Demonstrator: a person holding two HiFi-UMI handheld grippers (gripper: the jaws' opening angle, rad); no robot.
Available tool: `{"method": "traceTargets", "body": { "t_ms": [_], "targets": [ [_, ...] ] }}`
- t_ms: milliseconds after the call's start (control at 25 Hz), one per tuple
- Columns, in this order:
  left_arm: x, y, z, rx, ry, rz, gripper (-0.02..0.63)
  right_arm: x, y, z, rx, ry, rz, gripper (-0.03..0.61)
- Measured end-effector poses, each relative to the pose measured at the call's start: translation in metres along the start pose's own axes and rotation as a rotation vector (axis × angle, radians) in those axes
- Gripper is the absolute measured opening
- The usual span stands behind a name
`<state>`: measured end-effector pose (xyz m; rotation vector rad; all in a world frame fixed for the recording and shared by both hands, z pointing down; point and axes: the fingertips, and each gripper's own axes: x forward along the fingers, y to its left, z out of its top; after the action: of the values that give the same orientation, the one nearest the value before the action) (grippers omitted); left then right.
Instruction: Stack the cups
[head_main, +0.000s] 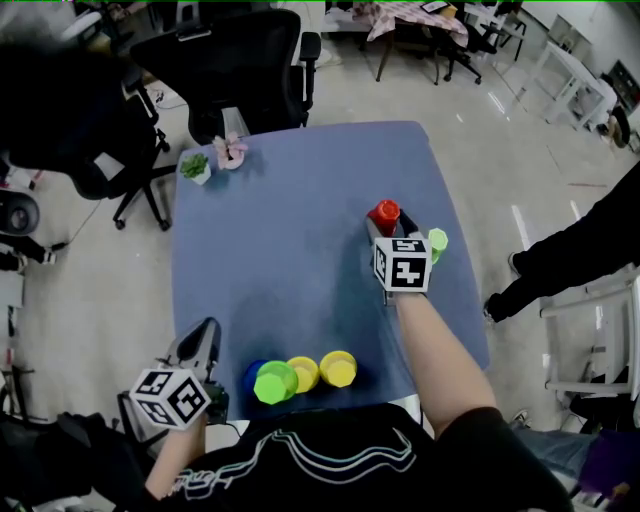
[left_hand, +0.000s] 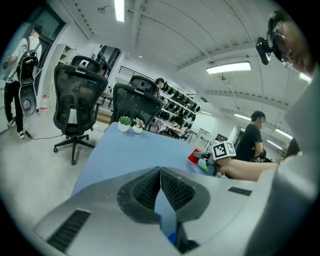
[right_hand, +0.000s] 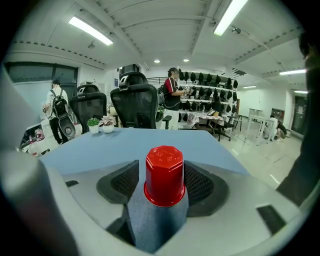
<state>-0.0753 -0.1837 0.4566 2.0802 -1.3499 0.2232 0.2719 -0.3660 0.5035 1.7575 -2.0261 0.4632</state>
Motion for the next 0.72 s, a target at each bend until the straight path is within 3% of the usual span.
{"method": "traceTargets", "body": {
  "t_ms": [200, 720],
  "targets": [
    [0.001, 0.001, -0.003, -0.006, -0.006, -0.004, 0.025, 0.001, -0.003, -0.001, 0.004, 0.001, -0.007, 0.249],
    [-0.009, -0.002, -0.009, -0.008, -0.006, -0.012, 0.025, -0.03, 0.018, 0.015, -0.016, -0.049, 0.057, 0.244]
  ]
}}
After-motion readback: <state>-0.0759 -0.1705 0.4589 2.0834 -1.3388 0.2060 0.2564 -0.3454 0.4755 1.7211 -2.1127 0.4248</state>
